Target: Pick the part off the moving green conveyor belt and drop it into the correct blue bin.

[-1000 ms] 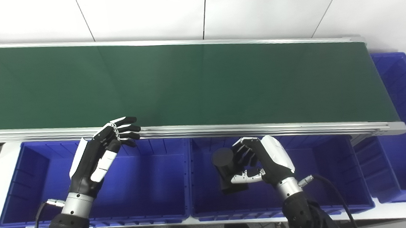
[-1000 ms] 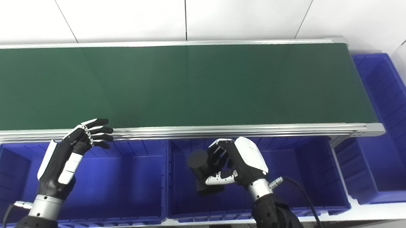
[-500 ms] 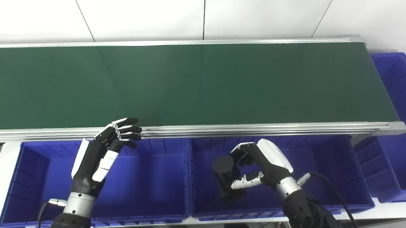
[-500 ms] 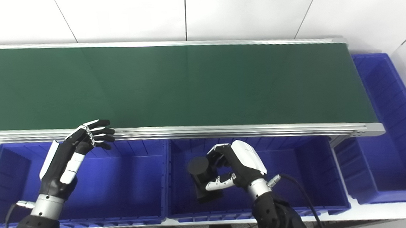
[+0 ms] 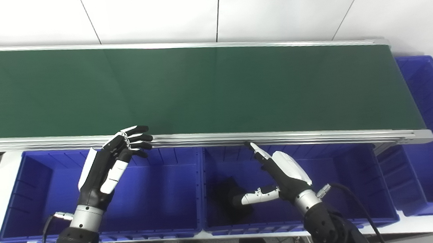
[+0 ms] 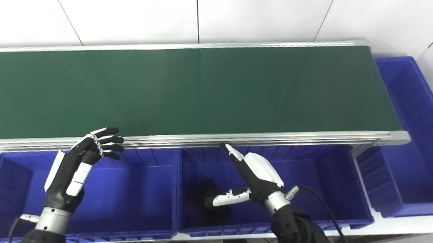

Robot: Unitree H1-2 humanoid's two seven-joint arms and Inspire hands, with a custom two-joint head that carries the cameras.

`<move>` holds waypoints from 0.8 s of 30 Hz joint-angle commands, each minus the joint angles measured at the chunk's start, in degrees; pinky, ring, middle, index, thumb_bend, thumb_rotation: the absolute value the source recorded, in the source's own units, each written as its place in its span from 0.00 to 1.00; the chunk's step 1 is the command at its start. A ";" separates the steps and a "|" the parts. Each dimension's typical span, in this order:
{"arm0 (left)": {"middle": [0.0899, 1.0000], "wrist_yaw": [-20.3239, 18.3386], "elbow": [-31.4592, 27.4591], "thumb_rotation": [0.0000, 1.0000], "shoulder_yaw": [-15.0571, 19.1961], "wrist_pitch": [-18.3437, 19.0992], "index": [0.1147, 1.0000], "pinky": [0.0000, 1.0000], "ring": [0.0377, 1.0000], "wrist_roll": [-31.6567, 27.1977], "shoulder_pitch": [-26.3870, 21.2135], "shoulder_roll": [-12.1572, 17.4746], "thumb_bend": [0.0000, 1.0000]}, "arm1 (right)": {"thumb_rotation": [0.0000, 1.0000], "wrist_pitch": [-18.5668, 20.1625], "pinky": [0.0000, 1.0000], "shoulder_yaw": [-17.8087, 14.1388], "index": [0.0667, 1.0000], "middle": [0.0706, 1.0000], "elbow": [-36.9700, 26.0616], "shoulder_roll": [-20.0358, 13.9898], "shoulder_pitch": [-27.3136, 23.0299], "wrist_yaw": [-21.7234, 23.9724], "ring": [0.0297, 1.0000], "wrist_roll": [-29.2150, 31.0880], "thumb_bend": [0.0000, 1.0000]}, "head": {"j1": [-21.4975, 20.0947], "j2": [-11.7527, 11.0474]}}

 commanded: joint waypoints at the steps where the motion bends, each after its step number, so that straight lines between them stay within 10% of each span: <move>1: 0.66 0.01 -0.78 0.89 0.10 -2.03 0.72 0.54 0.61 -0.37 -0.52 0.26 0.69 | 0.47 -1.02 0.73 -0.54 1.00 0.95 -1.68 0.45 -0.38 -1.37 0.87 0.82 0.91 | 0.29 -0.29; 24: 0.65 0.39 1.50 0.87 -1.04 -3.89 0.71 0.54 0.61 2.73 -1.13 0.23 0.70 | 0.54 -16.08 0.66 -2.55 0.84 0.79 -7.22 5.09 4.69 -9.08 0.75 17.61 0.82 | 3.53 -3.76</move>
